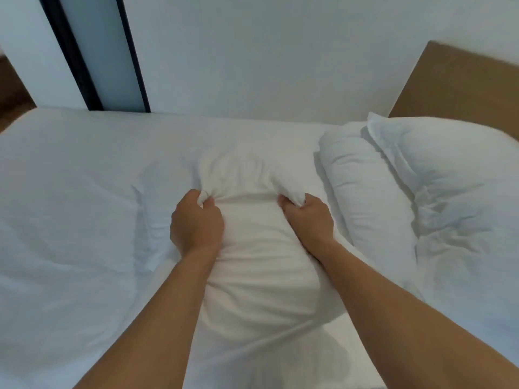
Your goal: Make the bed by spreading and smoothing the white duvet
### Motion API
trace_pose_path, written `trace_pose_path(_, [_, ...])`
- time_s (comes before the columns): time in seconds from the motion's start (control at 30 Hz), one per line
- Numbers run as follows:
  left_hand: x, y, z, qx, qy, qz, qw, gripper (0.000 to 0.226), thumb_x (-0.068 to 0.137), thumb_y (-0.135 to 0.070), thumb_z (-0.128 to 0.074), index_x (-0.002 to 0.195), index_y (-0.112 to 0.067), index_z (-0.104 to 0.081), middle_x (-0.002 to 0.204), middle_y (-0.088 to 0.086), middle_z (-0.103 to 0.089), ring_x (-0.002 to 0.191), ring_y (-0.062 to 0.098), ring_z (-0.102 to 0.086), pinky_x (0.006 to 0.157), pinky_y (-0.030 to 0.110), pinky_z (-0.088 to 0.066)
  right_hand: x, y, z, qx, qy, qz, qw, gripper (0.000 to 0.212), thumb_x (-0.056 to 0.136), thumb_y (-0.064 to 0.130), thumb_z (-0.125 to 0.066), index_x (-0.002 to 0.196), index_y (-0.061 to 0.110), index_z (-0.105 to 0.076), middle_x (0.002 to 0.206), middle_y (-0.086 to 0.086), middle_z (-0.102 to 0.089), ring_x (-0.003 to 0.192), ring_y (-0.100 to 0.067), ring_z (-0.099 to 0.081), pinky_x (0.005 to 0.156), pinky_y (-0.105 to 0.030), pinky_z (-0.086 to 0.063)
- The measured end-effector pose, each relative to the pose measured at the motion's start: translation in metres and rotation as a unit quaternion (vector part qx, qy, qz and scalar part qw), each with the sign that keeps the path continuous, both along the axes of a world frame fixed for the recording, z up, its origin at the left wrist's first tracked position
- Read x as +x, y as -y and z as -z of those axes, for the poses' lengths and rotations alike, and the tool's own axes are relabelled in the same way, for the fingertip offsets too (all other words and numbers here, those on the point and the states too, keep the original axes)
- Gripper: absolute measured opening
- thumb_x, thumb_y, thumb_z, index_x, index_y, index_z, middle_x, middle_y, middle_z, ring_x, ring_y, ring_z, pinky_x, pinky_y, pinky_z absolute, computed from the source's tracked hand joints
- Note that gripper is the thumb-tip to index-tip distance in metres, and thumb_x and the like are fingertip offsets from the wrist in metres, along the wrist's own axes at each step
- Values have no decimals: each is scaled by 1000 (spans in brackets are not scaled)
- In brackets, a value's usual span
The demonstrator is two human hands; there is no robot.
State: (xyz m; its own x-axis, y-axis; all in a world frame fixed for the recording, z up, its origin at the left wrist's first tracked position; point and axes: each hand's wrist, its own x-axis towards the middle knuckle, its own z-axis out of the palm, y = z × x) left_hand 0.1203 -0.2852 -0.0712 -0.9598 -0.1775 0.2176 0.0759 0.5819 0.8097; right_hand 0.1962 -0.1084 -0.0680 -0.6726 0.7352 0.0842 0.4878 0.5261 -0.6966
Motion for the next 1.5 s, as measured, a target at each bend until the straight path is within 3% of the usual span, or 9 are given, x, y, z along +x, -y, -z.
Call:
trace_pose_path(0.17, [13, -77, -103, 117, -83, 48, 988, 24, 90, -29, -56, 71, -15, -56, 73, 2, -63, 71, 28, -58, 62, 33, -44, 39, -67, -109, 65, -102, 41, 992, 47, 86, 60, -52, 68, 18, -57, 80, -3, -67, 84, -29, -63, 74, -35, -47])
trace_pose_path(0.4, [92, -216, -240, 259, -168, 178, 934, 20, 89, -26, -54, 78, -12, -63, 75, 1, -65, 73, 26, -59, 63, 31, -45, 157, -187, -234, 134, -229, 155, 952, 46, 87, 63, -54, 81, 18, -62, 92, -11, -70, 92, -31, -64, 80, -36, -47])
trace_pose_path(0.6, [169, -341, -280, 353, -121, 283, 883, 16, 88, -22, -54, 87, -15, -69, 85, -1, -70, 85, 26, -63, 75, 31, -51, 262, -293, -306, 274, -162, 252, 914, 58, 90, 68, -41, 85, 13, -61, 102, -17, -67, 98, -36, -60, 77, -37, -41])
trace_pose_path(0.7, [199, -397, -247, 270, -82, 375, 883, 14, 91, -19, -51, 90, -20, -65, 89, -1, -67, 87, 25, -61, 74, 30, -45, 305, -363, -276, 214, -11, 307, 927, 72, 92, 68, -32, 122, 9, -59, 127, -18, -60, 117, -37, -55, 95, -43, -42])
trace_pose_path(0.8, [210, -432, -167, 22, -51, 498, 866, 27, 94, -28, -42, 113, -27, -61, 117, 2, -63, 112, 28, -56, 94, 39, -43, 333, -413, -190, 59, 116, 328, 936, 88, 89, 74, -20, 146, 9, -36, 147, -19, -43, 133, -38, -43, 110, -50, -32])
trace_pose_path(0.9, [196, -432, -106, -126, 78, 470, 870, 57, 90, -67, -40, 143, -46, -32, 156, -3, -22, 144, 28, -19, 113, 59, -16, 319, -419, -120, 8, 147, 356, 923, 90, 83, 80, -12, 153, 24, -17, 155, -14, -29, 140, -37, -28, 112, -63, -13])
trace_pose_path(1.07, [176, -430, -101, 160, 370, 385, 830, 117, 72, -69, -68, 155, -19, -4, 155, 9, -29, 133, 33, -41, 98, 41, -39, 293, -432, -119, 73, 115, 321, 937, 81, 86, 76, -18, 153, 30, -14, 160, -6, -17, 146, -30, -18, 110, -68, -10])
trace_pose_path(1.37, [199, -511, -121, 207, 204, 377, 880, 43, 95, -26, -54, 133, -9, -44, 128, 12, -55, 114, 29, -54, 98, 29, -39, 262, -437, -174, 172, 141, 132, 966, 64, 90, 67, -24, 149, 44, -20, 162, 5, -14, 148, -26, -14, 112, -63, -10])
trace_pose_path(1.5, [214, -519, -90, 121, 246, 468, 840, 43, 97, -33, -41, 137, -18, -38, 137, 13, -50, 117, 32, -52, 104, 42, -42, 271, -443, -125, 202, 181, 151, 951, 61, 94, 65, -21, 150, 47, -9, 164, 6, 1, 150, -21, 3, 116, -61, 2])
